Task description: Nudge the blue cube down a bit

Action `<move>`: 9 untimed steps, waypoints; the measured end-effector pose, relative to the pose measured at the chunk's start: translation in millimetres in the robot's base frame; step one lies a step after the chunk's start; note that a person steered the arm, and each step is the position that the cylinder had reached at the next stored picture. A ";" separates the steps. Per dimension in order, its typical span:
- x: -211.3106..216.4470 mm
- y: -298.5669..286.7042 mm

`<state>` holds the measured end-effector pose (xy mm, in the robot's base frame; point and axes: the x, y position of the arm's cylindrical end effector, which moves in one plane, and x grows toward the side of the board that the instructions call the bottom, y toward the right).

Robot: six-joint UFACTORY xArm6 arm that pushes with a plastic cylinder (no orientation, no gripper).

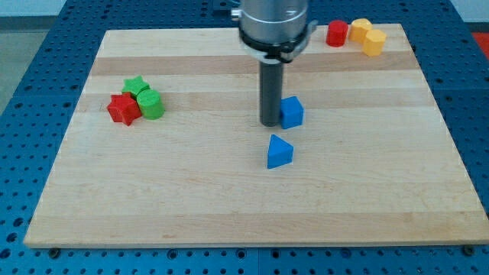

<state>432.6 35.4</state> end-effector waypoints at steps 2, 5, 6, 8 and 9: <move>1.8 47.2; -30.6 74.4; -50.4 79.2; -80.2 100.9; -89.9 109.7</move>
<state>342.7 145.0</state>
